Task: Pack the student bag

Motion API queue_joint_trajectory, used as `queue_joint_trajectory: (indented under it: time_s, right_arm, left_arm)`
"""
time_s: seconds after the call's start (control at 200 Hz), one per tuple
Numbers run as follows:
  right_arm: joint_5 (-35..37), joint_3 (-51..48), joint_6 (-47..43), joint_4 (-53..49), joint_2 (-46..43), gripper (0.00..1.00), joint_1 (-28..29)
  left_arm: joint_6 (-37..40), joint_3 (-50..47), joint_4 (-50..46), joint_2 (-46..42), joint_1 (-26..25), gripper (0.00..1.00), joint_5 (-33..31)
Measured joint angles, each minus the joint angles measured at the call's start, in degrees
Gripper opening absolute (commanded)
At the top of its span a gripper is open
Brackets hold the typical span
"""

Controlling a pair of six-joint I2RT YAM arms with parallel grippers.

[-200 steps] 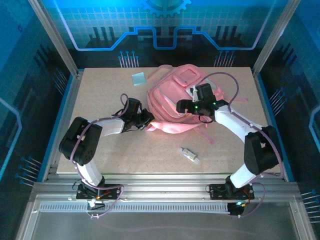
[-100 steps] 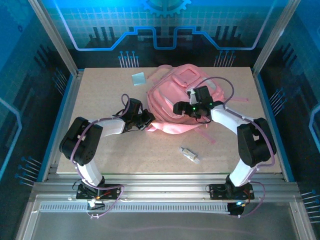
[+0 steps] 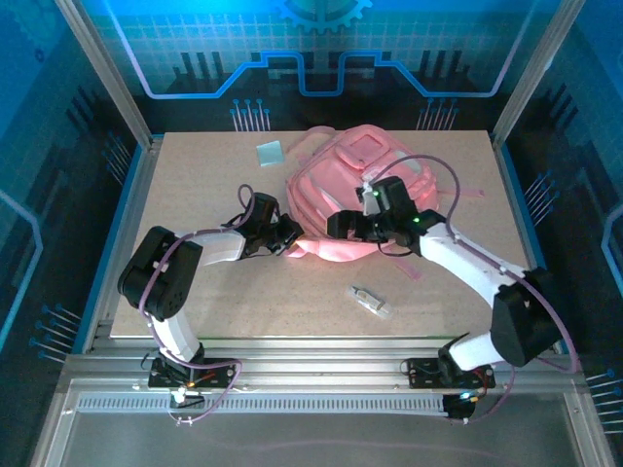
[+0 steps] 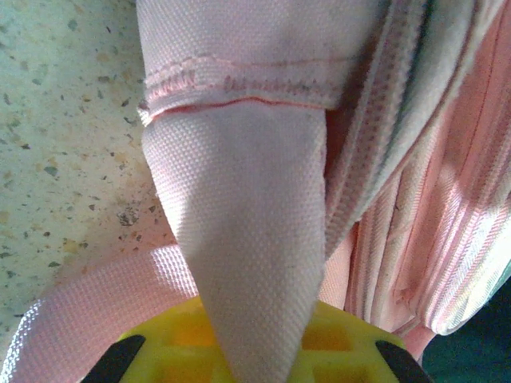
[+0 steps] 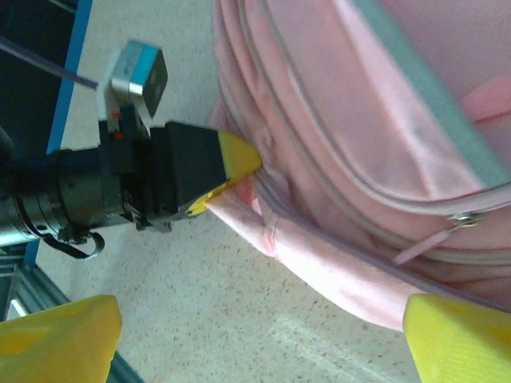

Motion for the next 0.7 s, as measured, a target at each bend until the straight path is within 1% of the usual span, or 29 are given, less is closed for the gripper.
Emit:
queue_joint_trajectory:
  time_s: [0.035,0.06,0.135,0.165,0.23,0.325,0.37,0.465,0.5,0.57,0.625,0.7]
  right_arm:
    - [0.8,0.0,-0.3,-0.3,-0.3,0.92,-0.8]
    - [1.3,0.0,-0.6,-0.3,-0.3,0.92,-1.4]
    - [3.1,0.0,-1.4,-1.1,0.8,0.91,-3.5]
    - [3.9,0.1,-1.5,-1.3,1.5,0.9,-4.2]
    - [5.3,0.1,-1.6,-1.4,3.3,0.85,-5.5]
    - [6.9,0.4,-0.8,-1.1,6.5,0.71,-6.8]
    - [7.4,0.6,-0.6,-0.5,8.1,0.63,-7.2]
    - [8.4,1.2,1.2,0.8,10.8,0.51,-7.5]
    - [8.5,1.5,1.7,1.6,11.7,0.49,-7.5]
    - [8.7,2.3,2.9,3.1,13.5,0.48,-7.5]
    - [8.7,3.2,3.8,4.0,15.0,0.47,-7.5]
    - [8.7,4.3,5.3,5.3,17.1,0.43,-7.5]
  left_arm:
    - [0.0,0.0,0.0,0.0,0.0,0.08,0.0]
    - [0.0,0.0,0.0,0.0,0.0,0.12,0.0]
    - [0.2,0.0,0.0,0.0,0.0,0.36,0.0]
    - [0.1,0.0,0.0,0.0,0.0,0.44,0.1]
    - [0.5,0.0,-0.3,0.0,-0.2,0.51,0.5]
    - [3.5,0.6,-3.6,-0.9,-0.6,0.54,0.4]
    - [5.7,1.3,-6.1,-2.0,-0.8,0.55,-0.2]
    - [10.4,3.3,-11.6,-5.5,-1.0,0.56,-2.4]
    - [12.3,4.1,-13.4,-6.8,-1.1,0.56,-3.4]
    - [16.2,6.2,-16.5,-9.0,-1.7,0.56,-5.2]
    - [18.7,8.0,-17.8,-9.8,-2.6,0.56,-6.2]
    - [22.1,10.1,-18.7,-10.0,-4.2,0.56,-7.0]
